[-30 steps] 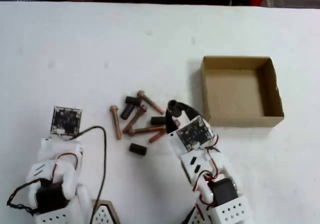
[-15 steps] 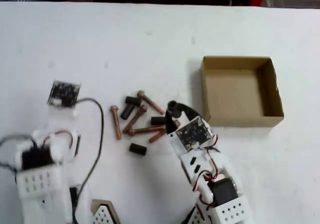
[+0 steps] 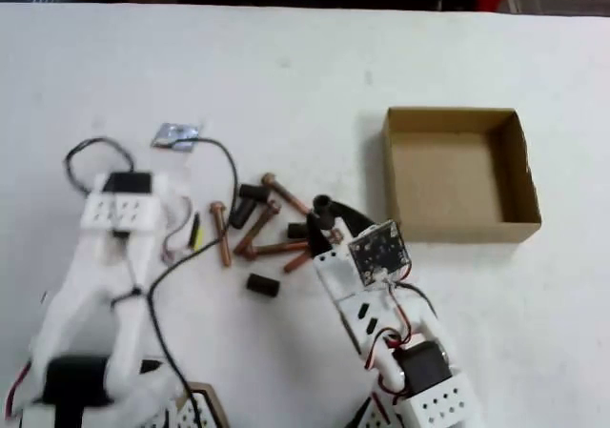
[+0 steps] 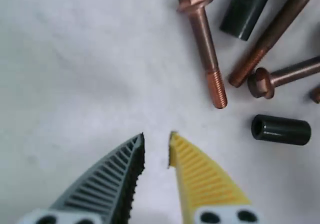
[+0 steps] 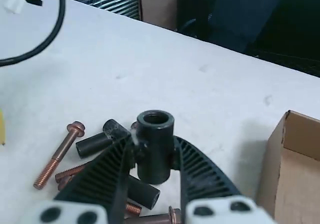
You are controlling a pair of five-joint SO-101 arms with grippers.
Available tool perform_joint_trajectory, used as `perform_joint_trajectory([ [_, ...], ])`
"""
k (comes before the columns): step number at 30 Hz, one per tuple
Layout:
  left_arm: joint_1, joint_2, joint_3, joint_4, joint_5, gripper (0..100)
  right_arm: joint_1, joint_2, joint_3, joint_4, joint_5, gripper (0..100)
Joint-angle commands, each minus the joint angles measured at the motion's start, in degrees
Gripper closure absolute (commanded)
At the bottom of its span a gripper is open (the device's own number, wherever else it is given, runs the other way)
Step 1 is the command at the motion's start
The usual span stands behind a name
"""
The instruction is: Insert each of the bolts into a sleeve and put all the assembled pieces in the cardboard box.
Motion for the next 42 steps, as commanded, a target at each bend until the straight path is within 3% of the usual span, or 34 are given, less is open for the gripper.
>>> perform_joint_trajectory([
  [1, 2.77, 6.55, -7.56, 0.18, 4.57, 80, 1.8, -0.66, 0.53, 0.13, -0.53, 98.1],
  [20, 3.3, 35.21, -32.53, 0.09, 21.19, 81, 1.8, -0.66, 0.53, 0.13, -0.53, 98.1],
  [42, 0.66, 41.45, -34.2, -2.29, 21.71, 81, 1.63, -0.66, 0.53, 1.27, -0.53, 98.1],
])
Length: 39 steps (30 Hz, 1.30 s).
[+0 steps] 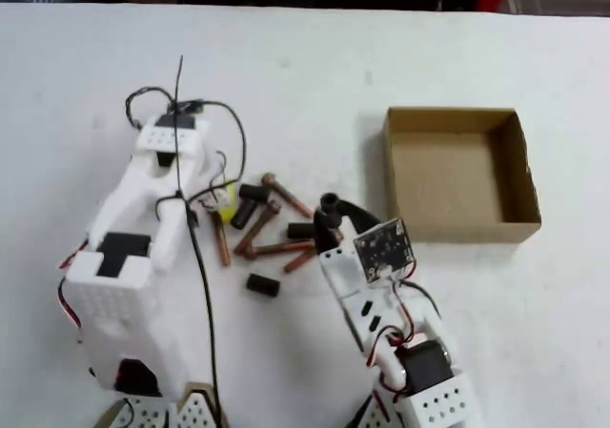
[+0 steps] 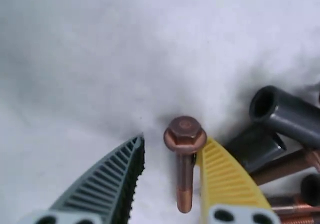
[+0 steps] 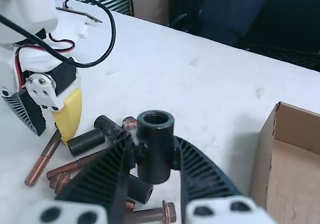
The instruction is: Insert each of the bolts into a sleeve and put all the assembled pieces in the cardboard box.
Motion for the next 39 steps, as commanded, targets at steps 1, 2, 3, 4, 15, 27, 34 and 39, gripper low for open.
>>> perform_joint_trajectory([
  [1, -1.36, 0.57, -1.14, -2.29, 0.62, 81, 0.31, -0.66, 0.53, 0.31, -0.44, 98.1],
  [2, -1.45, 0.57, -1.14, -2.29, 0.7, 81, 0.31, -0.66, 0.53, 0.31, -0.44, 98.1],
  [3, -1.45, 0.66, -1.14, -2.2, 1.23, 81, 0.31, -0.66, 0.53, 0.31, -0.44, 98.1],
  [4, -1.45, 0.66, -1.14, -2.02, 2.37, 81, 0.31, -0.66, 0.53, 0.31, -0.44, 98.1],
  [15, -1.19, 0.57, 0.09, -1.93, 3.87, 92, 0.31, -0.66, 0.53, 0.31, -0.53, 98.1],
  [27, 0.22, 0.66, -0.35, -1.41, -6.68, 95, 0.31, -0.66, 0.53, 0.31, -0.53, 98.1],
  [34, 4.18, 0.66, 0.26, -1.05, -16.88, 98, 0.4, -0.66, 0.53, 0.31, -0.44, 98.1],
  [39, 3.82, 0.57, 2.29, -1.05, -18.29, 98, 0.4, -0.66, 0.53, 0.4, -0.44, 98.1],
])
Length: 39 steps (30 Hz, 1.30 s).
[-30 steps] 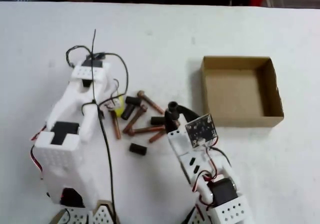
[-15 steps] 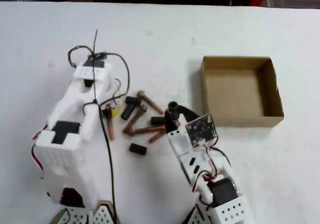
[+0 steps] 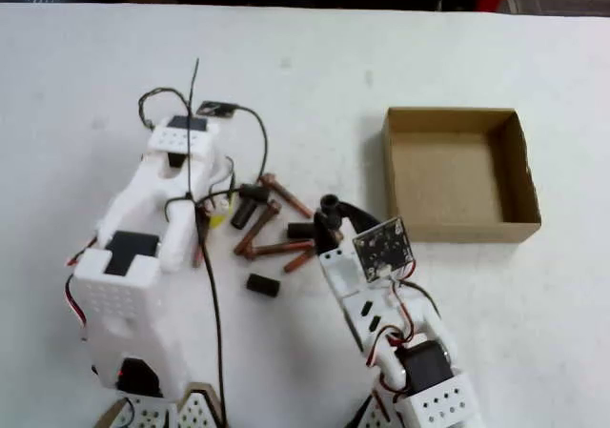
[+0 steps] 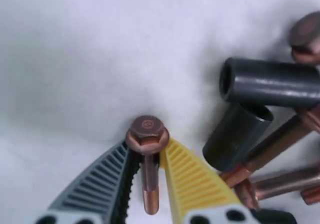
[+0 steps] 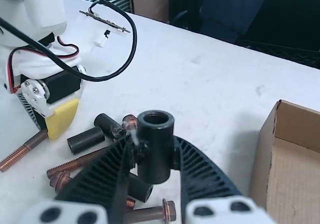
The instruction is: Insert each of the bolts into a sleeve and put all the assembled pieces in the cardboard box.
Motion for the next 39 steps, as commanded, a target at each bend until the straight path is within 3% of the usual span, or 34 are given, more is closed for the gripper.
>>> perform_joint_trajectory([
  [1, 1.1, 0.13, 1.58, -0.62, -1.05, 98, 0.4, -0.66, 0.53, 0.04, -0.44, 98.1],
  [7, 1.01, -0.4, 1.32, -0.44, -7.74, 98, 0.22, -0.66, 0.53, -2.59, -0.88, 98.1],
  [11, 0.92, -2.77, 0.35, 2.37, -7.91, 98, -1.27, -0.66, 0.53, -5.67, -0.88, 98.1],
  [16, 0.92, -12.0, 0.44, 5.1, -7.91, 98, -7.25, -0.66, 0.53, -7.87, -0.88, 98.1],
  [20, 0.92, -22.37, 3.78, 6.86, -7.91, 98, -8.13, -0.57, 0.53, -9.63, -0.88, 98.1],
  [29, 0.92, -53.32, 24.53, -5.27, -7.91, 98, -9.19, -0.57, 0.53, -16.48, -0.88, 98.1],
  [39, 1.01, -78.2, 33.85, -11.69, -8.18, 98, -15.08, -0.57, 0.53, -14.2, -0.88, 98.1],
])
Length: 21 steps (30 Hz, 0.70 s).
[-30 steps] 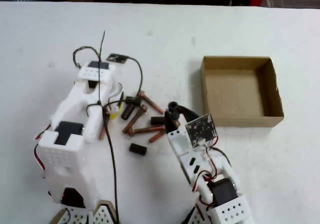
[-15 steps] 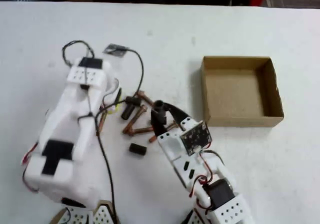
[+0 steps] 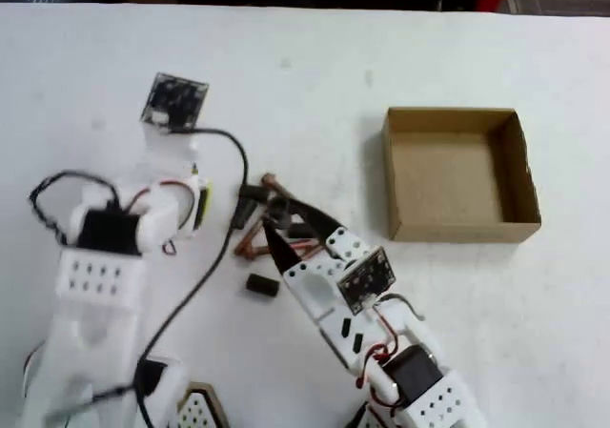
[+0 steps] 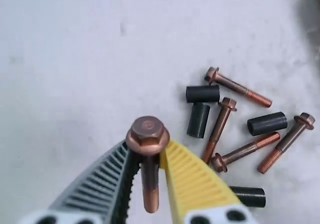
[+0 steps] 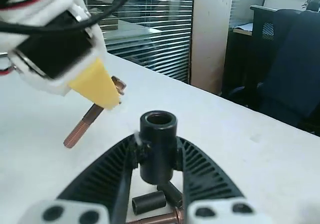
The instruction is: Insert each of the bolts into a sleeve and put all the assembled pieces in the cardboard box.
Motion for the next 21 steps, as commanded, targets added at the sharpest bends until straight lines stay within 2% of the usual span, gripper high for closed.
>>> perform_joint_trajectory([
  [1, 0.66, -8.57, 1.05, -3.16, -0.97, 98, -0.66, -0.57, 0.53, 0.22, -0.44, 98.1],
  [13, 0.75, -24.48, 2.81, -10.9, -0.53, 98, -1.63, -0.57, 0.53, 1.45, -0.53, 98.1],
  [17, 5.67, -27.74, 2.81, -11.16, 0.0, 98, -4.53, -0.57, 0.53, -0.04, -0.53, 98.1],
  [19, 9.54, -29.41, 2.73, -11.08, 3.78, 98, -4.97, -0.57, 0.53, -0.04, -0.53, 98.1],
  [21, 11.65, -30.81, 2.37, -11.43, 10.64, 98, -4.79, -0.57, 0.53, -0.04, -0.53, 98.1],
])
